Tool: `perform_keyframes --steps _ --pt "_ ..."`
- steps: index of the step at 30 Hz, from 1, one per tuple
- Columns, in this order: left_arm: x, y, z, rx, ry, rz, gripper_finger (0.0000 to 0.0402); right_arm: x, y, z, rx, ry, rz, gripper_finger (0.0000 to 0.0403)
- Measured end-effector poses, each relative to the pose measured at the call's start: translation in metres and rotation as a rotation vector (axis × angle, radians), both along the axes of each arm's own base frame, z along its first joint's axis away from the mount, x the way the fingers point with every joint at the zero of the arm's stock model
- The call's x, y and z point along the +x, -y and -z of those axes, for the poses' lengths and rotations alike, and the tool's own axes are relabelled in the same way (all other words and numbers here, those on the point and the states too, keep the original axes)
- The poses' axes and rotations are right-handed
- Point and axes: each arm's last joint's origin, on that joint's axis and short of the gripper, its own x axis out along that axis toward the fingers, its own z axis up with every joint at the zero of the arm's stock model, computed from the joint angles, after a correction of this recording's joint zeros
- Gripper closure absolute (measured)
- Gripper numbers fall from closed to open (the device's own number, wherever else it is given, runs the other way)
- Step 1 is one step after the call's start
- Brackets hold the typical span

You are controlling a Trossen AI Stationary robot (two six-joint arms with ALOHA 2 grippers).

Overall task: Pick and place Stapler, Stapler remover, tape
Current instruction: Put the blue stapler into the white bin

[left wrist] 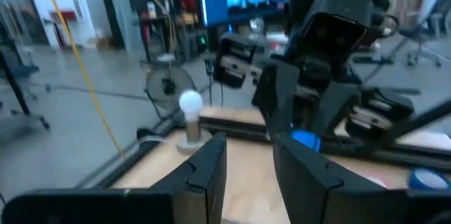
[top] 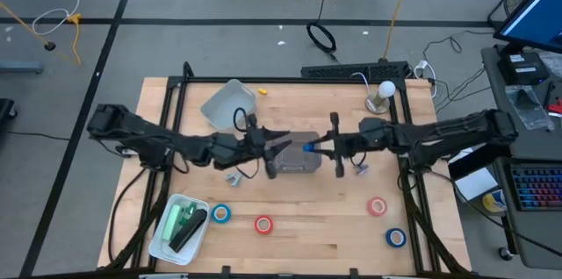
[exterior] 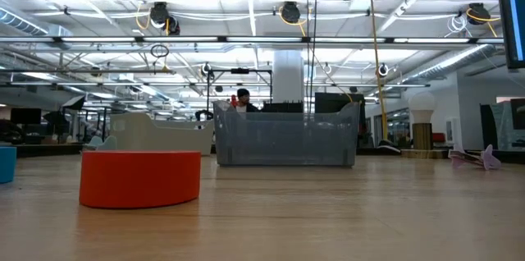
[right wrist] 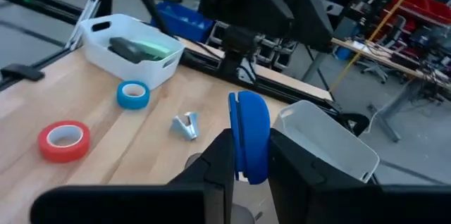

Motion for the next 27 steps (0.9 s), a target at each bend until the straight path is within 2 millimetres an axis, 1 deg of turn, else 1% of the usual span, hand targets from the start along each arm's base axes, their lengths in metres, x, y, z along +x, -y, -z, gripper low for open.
perform_keyframes --steps 5,10,15,21,27 --pt "0.013 -0.003 0.011 -0.042 0.050 0.034 0.0282 0.001 0.008 -0.004 0.029 0.046 0.034 0.0348" --pt "0.018 0.002 0.019 -0.052 0.035 0.078 0.0282 0.002 0.013 -0.008 0.057 0.079 0.033 0.0348" --pt "0.018 0.002 0.017 -0.057 0.056 0.098 0.0282 0.002 0.017 -0.010 0.127 0.097 -0.007 0.0348" --pt "0.018 0.002 0.015 -0.053 0.074 0.097 0.0282 0.004 0.018 -0.009 0.156 0.102 -0.024 0.0348" --pt "0.019 -0.003 0.015 -0.069 0.077 0.117 0.0282 0.012 0.018 -0.005 0.186 0.127 -0.046 0.0348"
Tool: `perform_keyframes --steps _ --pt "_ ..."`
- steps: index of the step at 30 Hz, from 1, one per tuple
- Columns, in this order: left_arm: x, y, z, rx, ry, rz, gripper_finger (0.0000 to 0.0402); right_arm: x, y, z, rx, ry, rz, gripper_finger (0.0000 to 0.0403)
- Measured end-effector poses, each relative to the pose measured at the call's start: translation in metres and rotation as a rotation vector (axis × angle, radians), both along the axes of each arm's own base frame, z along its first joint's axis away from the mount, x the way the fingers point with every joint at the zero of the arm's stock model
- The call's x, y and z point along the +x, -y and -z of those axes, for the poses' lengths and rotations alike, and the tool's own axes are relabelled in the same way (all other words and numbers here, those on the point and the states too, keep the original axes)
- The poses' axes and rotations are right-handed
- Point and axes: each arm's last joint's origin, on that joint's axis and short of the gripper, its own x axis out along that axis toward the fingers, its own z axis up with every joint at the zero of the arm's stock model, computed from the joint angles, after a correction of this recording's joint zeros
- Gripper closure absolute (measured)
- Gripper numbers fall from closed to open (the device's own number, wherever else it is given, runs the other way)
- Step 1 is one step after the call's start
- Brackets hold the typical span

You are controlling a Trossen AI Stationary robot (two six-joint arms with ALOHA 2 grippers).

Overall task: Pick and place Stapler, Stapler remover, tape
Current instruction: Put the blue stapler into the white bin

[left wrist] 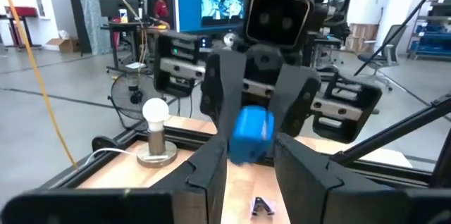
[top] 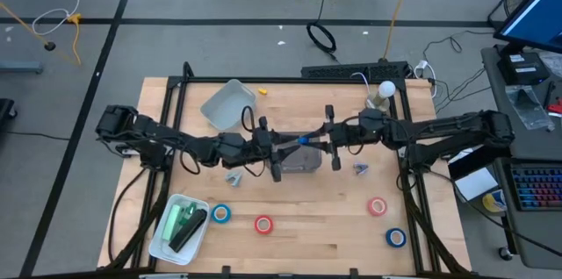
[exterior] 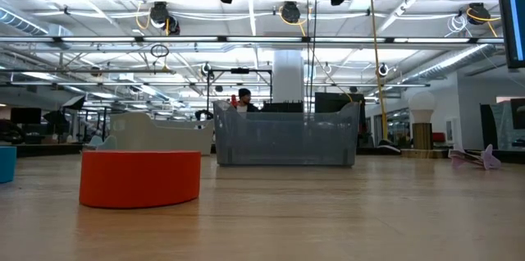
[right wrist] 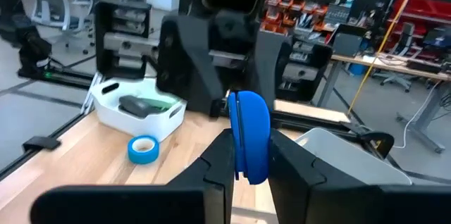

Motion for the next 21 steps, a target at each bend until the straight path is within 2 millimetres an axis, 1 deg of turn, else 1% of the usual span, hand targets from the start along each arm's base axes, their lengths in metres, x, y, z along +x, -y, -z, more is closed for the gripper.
perform_keyframes --steps 4,14,21 --pt "0.000 -0.001 0.000 -0.001 -0.002 0.002 0.0282 0.004 0.000 0.002 0.024 0.012 0.001 0.0348" --pt "0.001 -0.005 0.000 -0.014 0.008 0.022 0.0282 0.005 0.000 0.002 0.035 0.019 0.001 0.0348" --pt "0.001 -0.007 -0.001 -0.052 0.020 0.036 0.0282 0.016 0.001 0.009 0.078 0.042 0.000 0.0348"
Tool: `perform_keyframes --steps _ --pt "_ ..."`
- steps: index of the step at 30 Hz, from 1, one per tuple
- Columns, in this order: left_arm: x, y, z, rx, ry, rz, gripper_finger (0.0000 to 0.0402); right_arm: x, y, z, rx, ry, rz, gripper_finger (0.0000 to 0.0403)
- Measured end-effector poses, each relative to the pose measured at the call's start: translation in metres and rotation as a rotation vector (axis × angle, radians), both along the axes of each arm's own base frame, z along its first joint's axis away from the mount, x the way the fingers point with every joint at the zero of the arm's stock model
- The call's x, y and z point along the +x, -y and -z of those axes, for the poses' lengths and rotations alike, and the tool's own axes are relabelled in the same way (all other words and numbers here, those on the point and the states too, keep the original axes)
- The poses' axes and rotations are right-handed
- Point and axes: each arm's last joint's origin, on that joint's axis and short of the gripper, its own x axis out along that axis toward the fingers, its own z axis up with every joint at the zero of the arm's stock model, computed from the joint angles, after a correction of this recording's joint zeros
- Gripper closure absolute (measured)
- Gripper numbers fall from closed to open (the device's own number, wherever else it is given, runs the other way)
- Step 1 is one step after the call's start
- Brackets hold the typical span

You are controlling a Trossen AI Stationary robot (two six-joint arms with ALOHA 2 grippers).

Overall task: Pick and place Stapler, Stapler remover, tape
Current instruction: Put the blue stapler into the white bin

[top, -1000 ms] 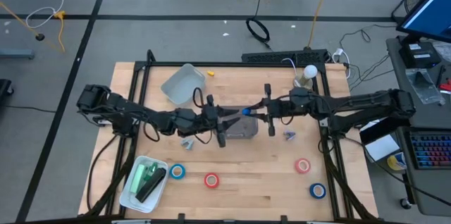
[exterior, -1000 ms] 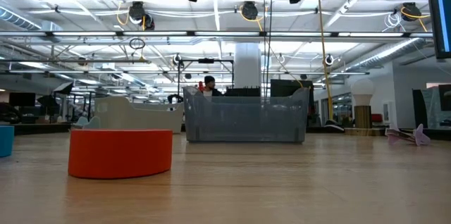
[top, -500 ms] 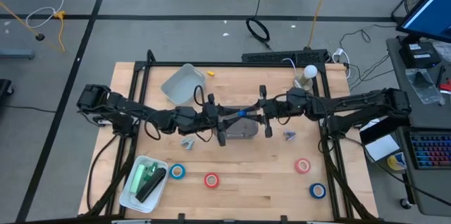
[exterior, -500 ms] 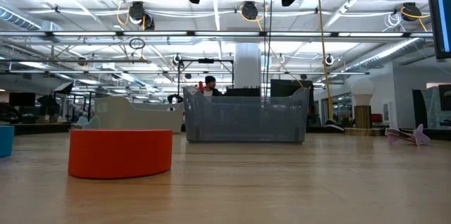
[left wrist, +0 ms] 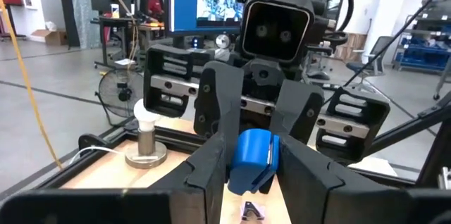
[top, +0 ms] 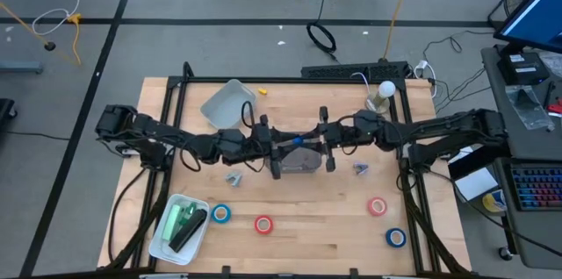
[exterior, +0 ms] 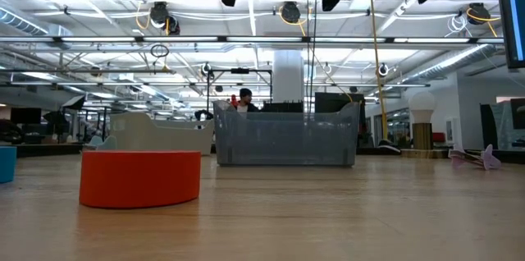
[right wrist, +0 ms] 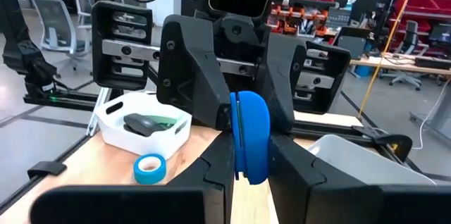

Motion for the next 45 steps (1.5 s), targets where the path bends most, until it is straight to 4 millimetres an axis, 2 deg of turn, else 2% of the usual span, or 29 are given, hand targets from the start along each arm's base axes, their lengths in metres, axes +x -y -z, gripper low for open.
perform_keyframes --steps 12,18,25,34,42,45 --pt "0.000 -0.002 0.000 -0.030 -0.001 -0.005 0.0284 0.001 0.002 0.001 0.026 0.003 0.008 0.0348" --pt "0.000 -0.003 0.000 -0.036 0.000 -0.002 0.0331 0.001 0.002 0.000 0.049 0.005 0.007 0.0348" --pt "0.000 -0.003 0.001 -0.042 0.002 -0.002 0.0332 0.001 0.002 0.000 0.066 0.005 -0.013 0.0343" --pt "-0.001 -0.004 0.000 -0.034 0.000 -0.042 0.0336 0.001 0.002 0.002 0.074 -0.023 -0.008 0.0270" --pt "-0.003 -0.006 -0.002 0.000 -0.026 -0.090 0.0337 -0.003 0.001 0.015 0.111 -0.193 -0.001 0.0209" --pt "-0.009 -0.006 -0.009 0.012 -0.036 -0.105 0.0337 -0.009 0.001 0.020 0.115 -0.274 0.003 0.0196"
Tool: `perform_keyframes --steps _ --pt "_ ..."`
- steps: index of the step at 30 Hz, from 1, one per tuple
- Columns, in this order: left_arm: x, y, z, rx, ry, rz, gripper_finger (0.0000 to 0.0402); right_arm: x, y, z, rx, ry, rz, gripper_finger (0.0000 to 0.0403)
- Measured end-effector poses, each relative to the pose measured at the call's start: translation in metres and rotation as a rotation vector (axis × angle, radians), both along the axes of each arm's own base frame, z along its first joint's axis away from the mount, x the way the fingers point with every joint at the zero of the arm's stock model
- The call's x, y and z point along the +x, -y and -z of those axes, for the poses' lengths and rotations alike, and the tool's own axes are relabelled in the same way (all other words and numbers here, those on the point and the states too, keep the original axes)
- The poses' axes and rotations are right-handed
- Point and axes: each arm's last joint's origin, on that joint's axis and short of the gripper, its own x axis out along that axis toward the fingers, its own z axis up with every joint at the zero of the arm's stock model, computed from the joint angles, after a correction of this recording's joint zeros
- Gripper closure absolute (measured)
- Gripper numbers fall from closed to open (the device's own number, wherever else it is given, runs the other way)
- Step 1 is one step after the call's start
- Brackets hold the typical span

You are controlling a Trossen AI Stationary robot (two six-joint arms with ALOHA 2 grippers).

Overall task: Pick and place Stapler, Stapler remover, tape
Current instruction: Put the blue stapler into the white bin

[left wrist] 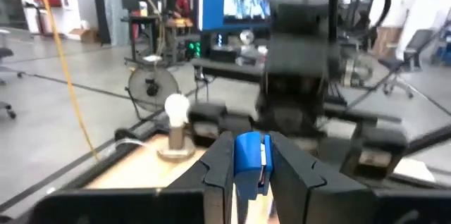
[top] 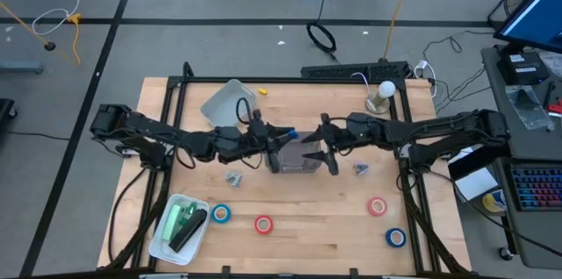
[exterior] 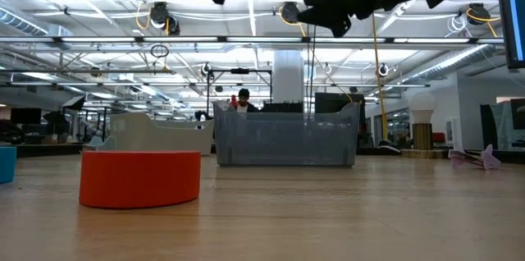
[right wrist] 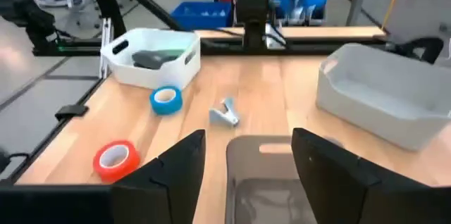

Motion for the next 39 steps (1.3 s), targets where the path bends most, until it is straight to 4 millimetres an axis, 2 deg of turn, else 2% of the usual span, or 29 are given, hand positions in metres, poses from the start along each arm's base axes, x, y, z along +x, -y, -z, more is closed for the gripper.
perform_keyframes --steps 4,8,13,17,22,26,32,39 --pt "-0.016 0.005 -0.006 -0.029 -0.107 -0.035 0.0337 -0.009 0.000 0.001 0.000 -0.079 -0.002 0.0189" --pt "-0.040 0.016 -0.022 -0.114 -0.260 -0.058 0.0337 -0.018 -0.001 0.002 -0.013 -0.133 -0.007 0.0190" --pt "-0.069 0.034 -0.040 -0.338 -0.531 -0.065 0.0337 -0.022 -0.001 0.001 -0.027 -0.151 -0.013 0.0191" --pt "-0.093 0.046 -0.047 -0.629 -0.762 -0.070 0.0337 -0.022 -0.001 0.001 -0.030 -0.148 -0.014 0.0191" --pt "-0.119 0.064 -0.032 -1.005 -1.052 -0.154 0.0337 -0.022 -0.001 0.001 -0.030 -0.148 -0.014 0.0192" --pt "-0.134 0.083 -0.009 -1.174 -1.329 -0.271 0.0337 -0.022 -0.001 0.001 -0.029 -0.148 -0.014 0.0191" --pt "-0.146 0.102 0.017 -1.195 -1.442 -0.403 0.0337 -0.021 -0.001 0.001 -0.029 -0.146 -0.014 0.0192" --pt "-0.160 0.101 0.045 -1.195 -1.517 -0.550 0.0337 -0.021 -0.001 0.001 -0.020 -0.147 -0.010 0.0193"
